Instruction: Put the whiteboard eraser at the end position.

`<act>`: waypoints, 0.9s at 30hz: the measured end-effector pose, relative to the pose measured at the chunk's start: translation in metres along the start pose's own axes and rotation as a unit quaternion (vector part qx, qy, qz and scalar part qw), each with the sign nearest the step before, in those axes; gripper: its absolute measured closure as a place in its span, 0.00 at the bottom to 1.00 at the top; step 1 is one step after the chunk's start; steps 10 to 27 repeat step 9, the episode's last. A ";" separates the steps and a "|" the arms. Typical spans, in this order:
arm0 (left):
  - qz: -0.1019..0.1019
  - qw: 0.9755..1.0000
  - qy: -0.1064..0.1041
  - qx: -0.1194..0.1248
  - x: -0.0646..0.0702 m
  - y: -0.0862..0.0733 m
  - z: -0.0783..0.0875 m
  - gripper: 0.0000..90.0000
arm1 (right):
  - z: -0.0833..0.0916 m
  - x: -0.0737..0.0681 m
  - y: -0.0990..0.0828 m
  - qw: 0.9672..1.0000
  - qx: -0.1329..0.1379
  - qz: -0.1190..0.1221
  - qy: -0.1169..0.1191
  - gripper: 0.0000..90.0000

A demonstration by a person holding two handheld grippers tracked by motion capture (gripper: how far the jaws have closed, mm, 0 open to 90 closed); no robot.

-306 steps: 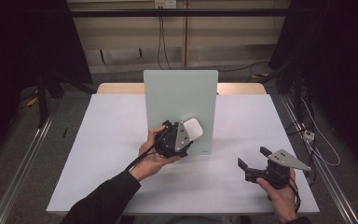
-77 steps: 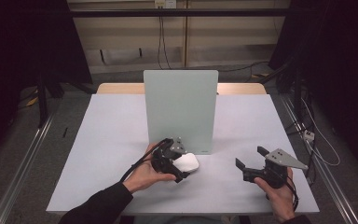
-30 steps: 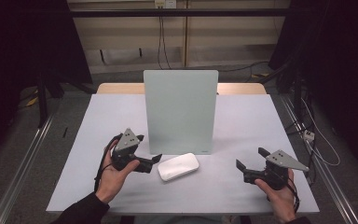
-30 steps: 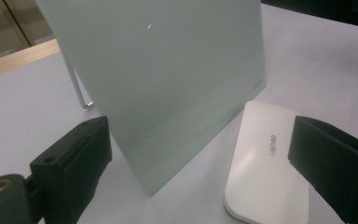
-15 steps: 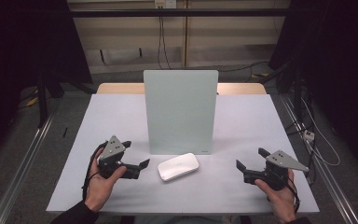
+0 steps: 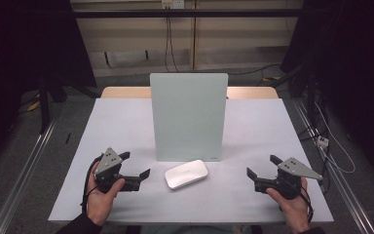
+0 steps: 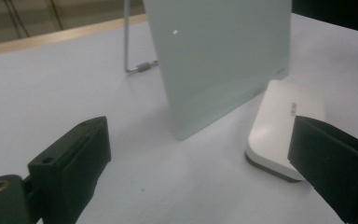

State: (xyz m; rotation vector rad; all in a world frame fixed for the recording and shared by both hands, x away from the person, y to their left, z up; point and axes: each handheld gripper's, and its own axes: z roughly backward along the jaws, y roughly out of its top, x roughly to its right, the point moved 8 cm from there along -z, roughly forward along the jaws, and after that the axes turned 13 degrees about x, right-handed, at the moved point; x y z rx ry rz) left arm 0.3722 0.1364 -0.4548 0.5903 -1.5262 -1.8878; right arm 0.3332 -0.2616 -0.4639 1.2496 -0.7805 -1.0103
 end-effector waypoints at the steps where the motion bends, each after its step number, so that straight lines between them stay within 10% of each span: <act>1: -0.002 1.000 0.003 0.002 -0.001 0.000 0.001 0.06 | 0.000 0.000 0.000 1.000 0.001 -0.001 0.001 0.06; 27: 0.005 1.000 0.008 0.004 -0.002 0.000 0.001 0.06 | -0.001 0.001 0.000 1.000 0.000 0.000 0.001 0.06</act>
